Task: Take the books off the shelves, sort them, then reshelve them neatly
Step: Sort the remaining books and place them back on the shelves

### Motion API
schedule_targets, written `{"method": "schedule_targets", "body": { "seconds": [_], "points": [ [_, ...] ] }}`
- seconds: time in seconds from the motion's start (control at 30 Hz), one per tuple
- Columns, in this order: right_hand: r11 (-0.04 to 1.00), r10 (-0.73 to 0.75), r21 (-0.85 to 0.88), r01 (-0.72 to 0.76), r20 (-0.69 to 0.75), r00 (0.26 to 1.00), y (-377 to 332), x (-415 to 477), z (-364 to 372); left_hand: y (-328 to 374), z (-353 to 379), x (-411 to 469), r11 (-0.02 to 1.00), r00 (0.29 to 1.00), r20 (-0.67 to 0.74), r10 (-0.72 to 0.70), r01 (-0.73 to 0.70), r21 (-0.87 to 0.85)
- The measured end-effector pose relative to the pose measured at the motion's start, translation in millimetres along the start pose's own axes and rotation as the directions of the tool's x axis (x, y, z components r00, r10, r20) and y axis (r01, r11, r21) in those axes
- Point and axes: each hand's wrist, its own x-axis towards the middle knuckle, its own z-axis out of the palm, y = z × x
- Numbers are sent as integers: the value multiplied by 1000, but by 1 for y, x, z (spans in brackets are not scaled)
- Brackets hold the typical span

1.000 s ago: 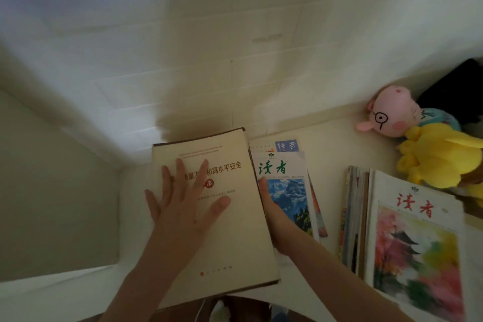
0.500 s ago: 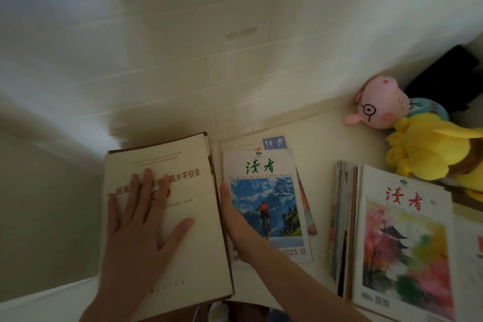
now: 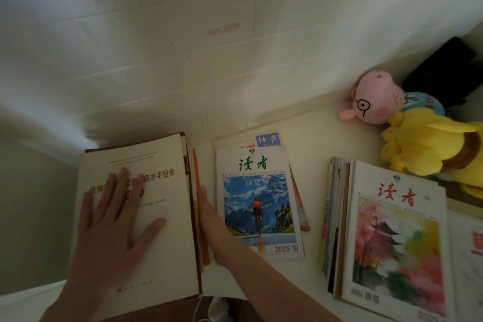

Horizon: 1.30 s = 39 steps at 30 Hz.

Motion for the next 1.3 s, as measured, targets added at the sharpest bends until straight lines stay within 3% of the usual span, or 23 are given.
{"method": "schedule_targets", "body": {
  "seconds": [0.2, 0.3, 0.4, 0.5, 0.57, 0.63, 0.73, 0.8, 0.93, 1.13, 1.3],
  "points": [
    [1000, 3, 20, -4, 34, 999, 10, -6, -2, 13, -11, -1, 993, 999, -24, -33, 30, -112],
    [997, -81, -10, 81, 10, 997, 18, -9, -24, 46, -14, 6, 990, 996, -53, 73, -79, -115],
    [928, -325, -244, 280, -170, 930, 15, -11, -63, 80, -7, 18, 972, 975, -36, 218, -220, -88],
    [845, -434, -505, 175, -458, 776, 18, -6, -117, 125, -3, 21, 914, 964, -80, 255, -267, -305],
    [795, -415, -607, 0, -543, 730, 25, -1, -142, 158, 4, 23, 811, 974, 27, 227, -174, -558],
    [778, -390, -623, -81, -580, 715, 31, 1, -155, 181, 24, 30, 744, 968, 199, 152, 21, -668],
    [754, -413, -649, -106, -593, 691, 32, 4, -164, 188, 60, 45, 799, 900, 432, -52, 297, -523],
    [769, -415, -633, -88, -600, 684, 27, 8, -169, 186, 78, 51, 776, 843, 506, -180, 438, -453],
    [814, -411, -581, -7, -584, 700, 12, 11, -184, 186, 94, 57, 647, 747, 552, -370, 634, -424],
    [832, -370, -555, -2, -558, 743, 8, 13, -185, 200, 94, 67, 568, 750, 492, -442, 659, -493],
    [826, -315, -560, -68, -557, 768, 6, 13, -182, 184, 94, 74, 463, 706, 398, -585, 694, -551]
  ]
}}
